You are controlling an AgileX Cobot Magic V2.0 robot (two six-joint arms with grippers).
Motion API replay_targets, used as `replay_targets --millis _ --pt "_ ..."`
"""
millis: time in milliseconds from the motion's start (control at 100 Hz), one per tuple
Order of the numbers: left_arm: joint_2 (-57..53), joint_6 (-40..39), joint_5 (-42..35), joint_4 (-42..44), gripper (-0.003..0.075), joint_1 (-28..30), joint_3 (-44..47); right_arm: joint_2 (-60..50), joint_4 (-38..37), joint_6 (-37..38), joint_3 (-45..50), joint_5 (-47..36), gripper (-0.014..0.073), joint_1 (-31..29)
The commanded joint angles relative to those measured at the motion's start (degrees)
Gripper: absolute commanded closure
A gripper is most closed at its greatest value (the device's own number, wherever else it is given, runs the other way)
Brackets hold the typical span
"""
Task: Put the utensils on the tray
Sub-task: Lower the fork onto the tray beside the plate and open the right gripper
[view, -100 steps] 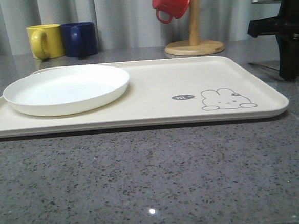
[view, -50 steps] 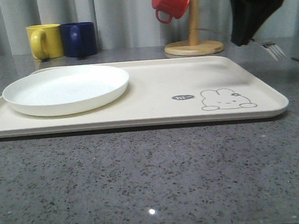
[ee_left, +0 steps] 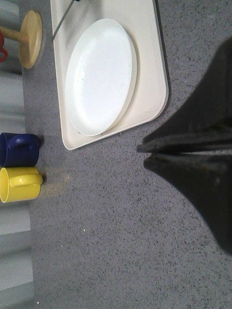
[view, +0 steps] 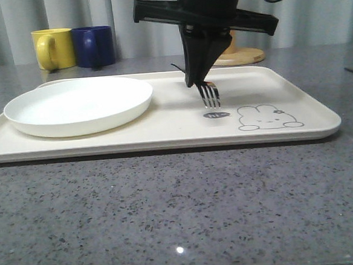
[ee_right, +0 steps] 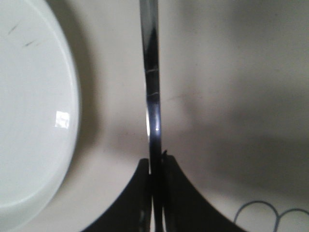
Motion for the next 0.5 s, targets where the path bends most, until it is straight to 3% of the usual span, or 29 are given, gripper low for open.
replay_targets --millis 0,370,490 --pt "0.7 -0.5 -4.1 0.0 0.0739 -0.3 -1.4 -2.0 -0.1 4.5 -2.1 -2.7 0.0652 -0.1" --pt "0.7 -0.5 -4.1 0.0 0.0739 -0.3 -1.4 -0.6 -0.3 7.3 -2.0 -5.7 0.0645 -0.1" --pt "0.7 -0.5 -4.1 0.0 0.0739 -0.3 -1.4 -0.6 -0.7 7.3 -2.0 -5.6 0.0557 -0.1"
